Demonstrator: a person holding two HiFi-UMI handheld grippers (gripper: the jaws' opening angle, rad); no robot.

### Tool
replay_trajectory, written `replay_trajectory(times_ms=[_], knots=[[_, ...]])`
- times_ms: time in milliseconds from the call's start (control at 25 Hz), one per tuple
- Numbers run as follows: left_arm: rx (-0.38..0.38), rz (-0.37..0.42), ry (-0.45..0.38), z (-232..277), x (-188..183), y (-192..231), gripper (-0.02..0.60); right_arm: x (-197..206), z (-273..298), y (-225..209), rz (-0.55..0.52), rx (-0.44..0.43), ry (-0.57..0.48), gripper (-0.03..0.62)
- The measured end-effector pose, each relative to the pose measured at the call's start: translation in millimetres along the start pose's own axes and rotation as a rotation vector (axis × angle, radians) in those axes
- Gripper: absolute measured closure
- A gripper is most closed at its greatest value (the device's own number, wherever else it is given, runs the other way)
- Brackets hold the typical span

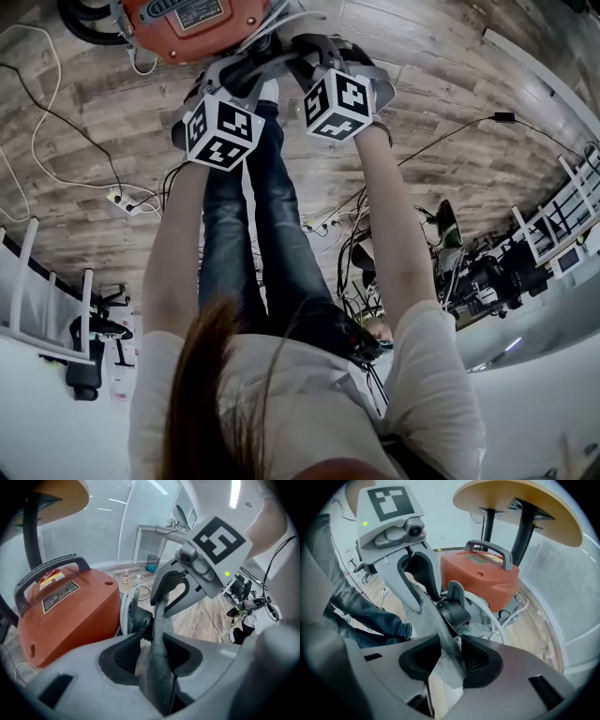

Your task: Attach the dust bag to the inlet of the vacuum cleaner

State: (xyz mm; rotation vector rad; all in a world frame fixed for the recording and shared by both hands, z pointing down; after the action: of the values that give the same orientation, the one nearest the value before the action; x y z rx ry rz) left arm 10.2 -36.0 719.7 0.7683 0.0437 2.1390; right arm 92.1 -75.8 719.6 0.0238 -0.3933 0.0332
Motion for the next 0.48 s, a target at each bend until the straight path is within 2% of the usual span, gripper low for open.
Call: replay_trajectory(times_ms=[120,240,480], knots=[[0.021,0.008,0.012,-2.2,4.0,-5.1,0.415,5.6,-2.2,3.7,0.065,0.006,0.018,0.430],[0.019,-0.031,0.006,-5.6,6.8,-6.9,0.390,7.6,-5.4,8.4,0.085,0.009,0.029,0.401],[0.005,-0.043,-0.010,-12.8,2.9,-9.8,0.377,3.4,-17.3,10.7,0.150,0.032,0.007,0.373]])
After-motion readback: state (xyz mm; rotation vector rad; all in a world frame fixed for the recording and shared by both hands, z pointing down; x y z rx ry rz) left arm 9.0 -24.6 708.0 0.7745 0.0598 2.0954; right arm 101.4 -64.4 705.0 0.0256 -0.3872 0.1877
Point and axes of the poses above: the fingertips, and each gripper's own axes: z forward along the fingers, y to its left, x out of its underside, the point moved 5 cm from there along -z, backward along the fingers, and after that the axes turned 3 degrees about -z, right-handed, at the moved point
